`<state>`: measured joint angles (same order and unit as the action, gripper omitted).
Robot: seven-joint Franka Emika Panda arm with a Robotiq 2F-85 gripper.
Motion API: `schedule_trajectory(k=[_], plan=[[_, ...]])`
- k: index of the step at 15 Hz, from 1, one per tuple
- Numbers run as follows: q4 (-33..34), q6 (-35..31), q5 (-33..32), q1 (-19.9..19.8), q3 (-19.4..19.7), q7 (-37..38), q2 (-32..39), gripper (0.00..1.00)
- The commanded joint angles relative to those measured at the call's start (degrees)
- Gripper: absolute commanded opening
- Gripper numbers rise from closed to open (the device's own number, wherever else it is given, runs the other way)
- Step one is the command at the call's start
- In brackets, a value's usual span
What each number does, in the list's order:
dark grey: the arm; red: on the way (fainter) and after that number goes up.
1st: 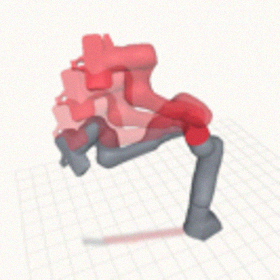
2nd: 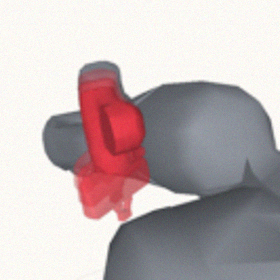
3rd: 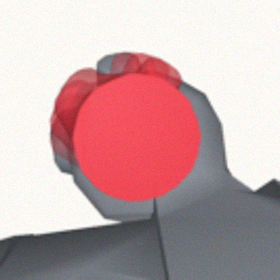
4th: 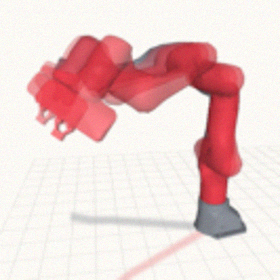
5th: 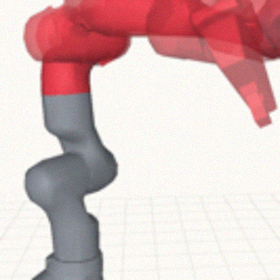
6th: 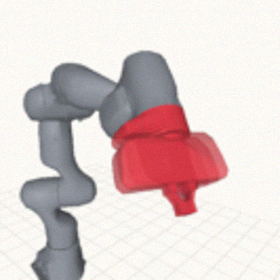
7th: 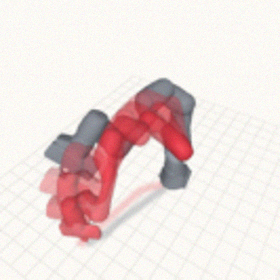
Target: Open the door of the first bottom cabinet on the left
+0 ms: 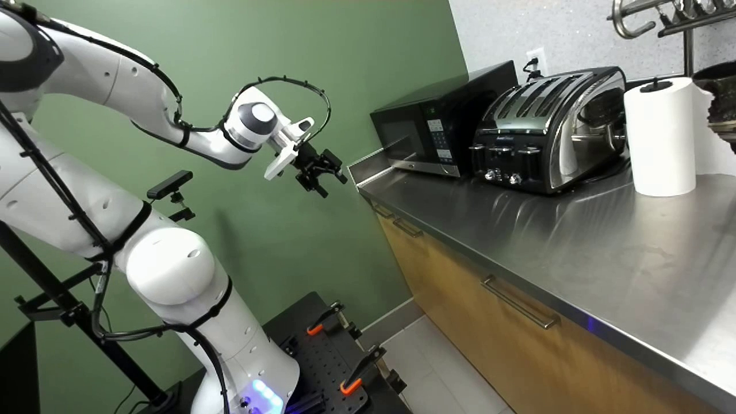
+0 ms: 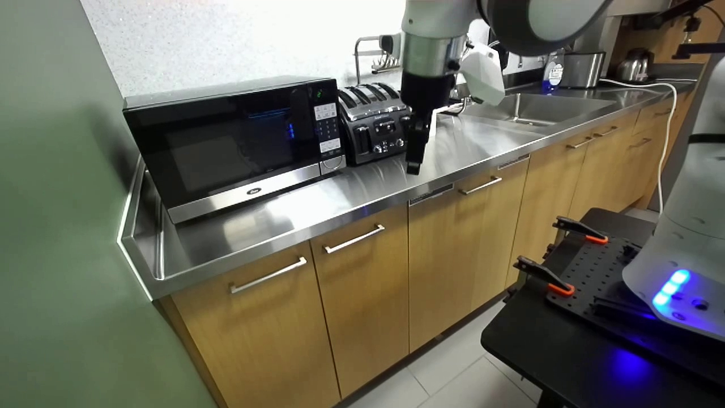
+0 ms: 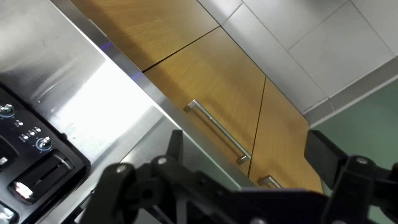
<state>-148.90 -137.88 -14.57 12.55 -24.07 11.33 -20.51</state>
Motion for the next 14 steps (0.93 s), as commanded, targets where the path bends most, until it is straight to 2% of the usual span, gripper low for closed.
schedule_trajectory(k=[1, 3, 5, 8, 9, 14], plan=[[1.9, 0.3, -13.6, -2.0, -9.3, 15.4, 7.8, 1.00], [2.8, 1.4, -23.7, -2.2, -13.7, 25.5, 12.4, 1.00], [3.9, 2.8, -34.0, -4.2, -18.8, 34.3, 16.2, 1.00], [5.9, 8.3, -49.5, -4.9, -22.0, 42.5, 22.0, 1.00], [2.9, 4.5, -43.1, 0.3, -16.5, 39.4, 17.6, 1.00], [3.2, 4.9, -44.0, 2.8, -13.9, 40.4, 18.9, 1.00]])
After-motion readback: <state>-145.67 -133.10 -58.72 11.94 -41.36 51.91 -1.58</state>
